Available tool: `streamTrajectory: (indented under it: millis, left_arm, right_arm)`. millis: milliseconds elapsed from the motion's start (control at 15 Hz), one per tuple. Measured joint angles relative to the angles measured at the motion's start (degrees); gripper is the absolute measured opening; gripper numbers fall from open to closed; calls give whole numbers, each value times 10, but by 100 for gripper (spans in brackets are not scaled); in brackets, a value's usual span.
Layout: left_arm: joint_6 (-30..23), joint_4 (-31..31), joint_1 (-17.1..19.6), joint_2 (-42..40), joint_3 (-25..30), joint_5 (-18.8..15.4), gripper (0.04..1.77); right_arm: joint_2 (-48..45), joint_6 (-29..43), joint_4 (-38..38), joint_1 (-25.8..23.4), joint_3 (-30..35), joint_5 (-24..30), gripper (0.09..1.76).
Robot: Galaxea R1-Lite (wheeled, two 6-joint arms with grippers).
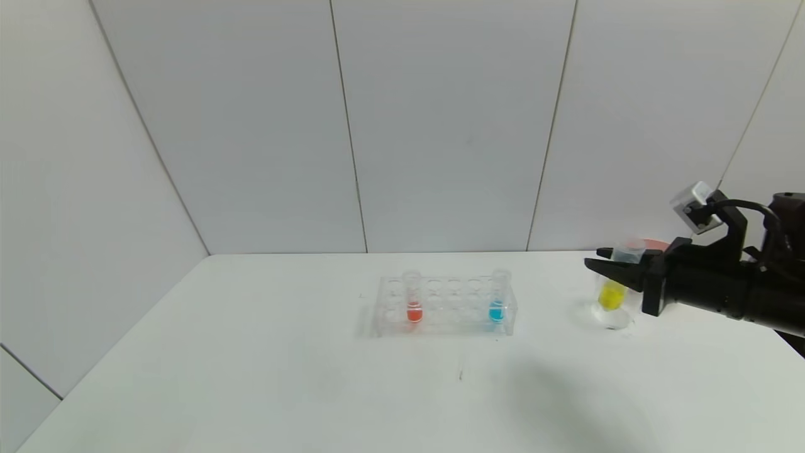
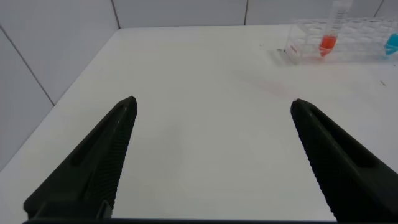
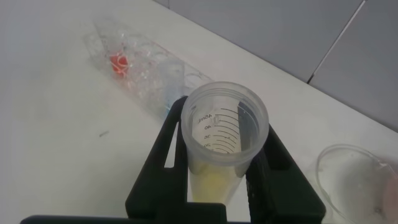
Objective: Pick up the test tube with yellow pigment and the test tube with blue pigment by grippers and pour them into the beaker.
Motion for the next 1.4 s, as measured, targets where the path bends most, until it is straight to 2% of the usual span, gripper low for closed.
streamTrajectory:
  millis: [133, 267, 533, 667, 933, 1067, 1400]
  left_arm:
    - [0, 0, 0, 0, 0, 0, 176]
    - [0, 0, 0, 0, 0, 0, 176]
    - [0, 0, 0, 0, 0, 0, 176]
    - [0, 0, 0, 0, 0, 0, 176]
    - [0, 0, 0, 0, 0, 0, 176]
    - [0, 0, 0, 0, 0, 0, 176]
    - [0, 0, 0, 0, 0, 0, 176]
  right_arm:
    - [-3, -32, 84, -50, -42, 43, 58]
    - [1, -57, 178, -84, -111, 65, 58]
    - [29, -104, 352, -119, -268, 74, 58]
    - [54, -151, 433, -133, -343, 73, 58]
    - [125, -256, 542, -171, -466, 72, 58]
    - [154, -279, 591, -180, -520, 66, 58]
    - [213, -342, 750, -175, -670, -11, 58]
